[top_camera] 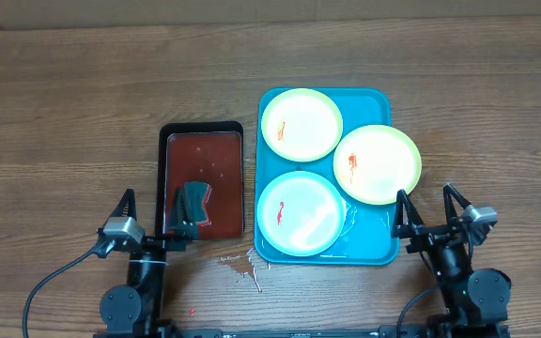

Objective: Clean dirty plates on tray and stack at the side
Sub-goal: 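Grasp the sponge with the left gripper, white plate rim with right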

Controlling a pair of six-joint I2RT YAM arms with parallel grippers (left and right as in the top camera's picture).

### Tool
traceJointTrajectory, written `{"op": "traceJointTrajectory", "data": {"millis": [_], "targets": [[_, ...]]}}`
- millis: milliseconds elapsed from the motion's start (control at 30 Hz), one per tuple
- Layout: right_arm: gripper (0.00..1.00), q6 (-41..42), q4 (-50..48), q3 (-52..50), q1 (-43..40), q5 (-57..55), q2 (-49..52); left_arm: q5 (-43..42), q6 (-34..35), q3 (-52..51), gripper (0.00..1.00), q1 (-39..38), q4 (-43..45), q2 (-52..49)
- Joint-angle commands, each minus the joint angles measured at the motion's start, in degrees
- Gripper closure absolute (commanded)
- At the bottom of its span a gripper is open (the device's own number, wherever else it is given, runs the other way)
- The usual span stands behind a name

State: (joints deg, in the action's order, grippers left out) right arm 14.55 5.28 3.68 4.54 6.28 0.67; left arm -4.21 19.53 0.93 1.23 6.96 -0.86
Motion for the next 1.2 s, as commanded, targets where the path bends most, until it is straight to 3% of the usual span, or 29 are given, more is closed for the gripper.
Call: {"op": "traceJointTrajectory", "data": {"millis": [0, 233, 333, 500, 600, 733, 867, 1067, 1167], "targets": [[0.0, -2.5, 1.8, 6.0, -0.1, 1.5, 1.0, -3.8, -3.8, 4.7, 0.0, 0.2, -2.2, -0.4], [0.0, -3.1, 15.5, 22.1, -0.1, 1.3, 14.2, -4.4, -7.4, 22.4, 0.0, 0.2, -20.2, -13.9], [0.0, -3.1, 22.8, 32.8, -0.1, 1.3, 24.3, -5.9, -7.6, 32.5, 0.0, 0.2, -27.8, -24.8], [0.0, -3.0, 35.1, 50.9, -0.1, 2.8, 40.7, -17.5, -14.5, 53.2, 0.0, 0.2, -42.6, -45.7], [0.0, -1.1, 39.5, 57.9, -0.1, 6.5, 47.2, -20.0, -14.9, 65.7, 0.0, 0.2, -53.1, -57.0], [0.0, 0.7, 39.8, 60.9, -0.1, 18.1, 52.6, -19.6, -14.9, 79.4, 0.0, 0.2, -66.3, -68.9], [0.0, 0.7, 38.0, 60.9, 0.0, 27.1, 56.1, -20.6, -13.3, 85.9, 0.0, 0.2, -73.3, -75.9], [0.0, 0.7, 40.2, 60.9, 0.0, 26.4, 59.9, -22.6, -12.9, 86.4, 0.0, 0.2, -76.7, -79.4], [0.0, 0.7, 43.8, 60.9, 1.9, 20.2, 61.9, -22.2, -12.9, 86.4, 0.0, 0.2, -76.8, -79.7]]}}
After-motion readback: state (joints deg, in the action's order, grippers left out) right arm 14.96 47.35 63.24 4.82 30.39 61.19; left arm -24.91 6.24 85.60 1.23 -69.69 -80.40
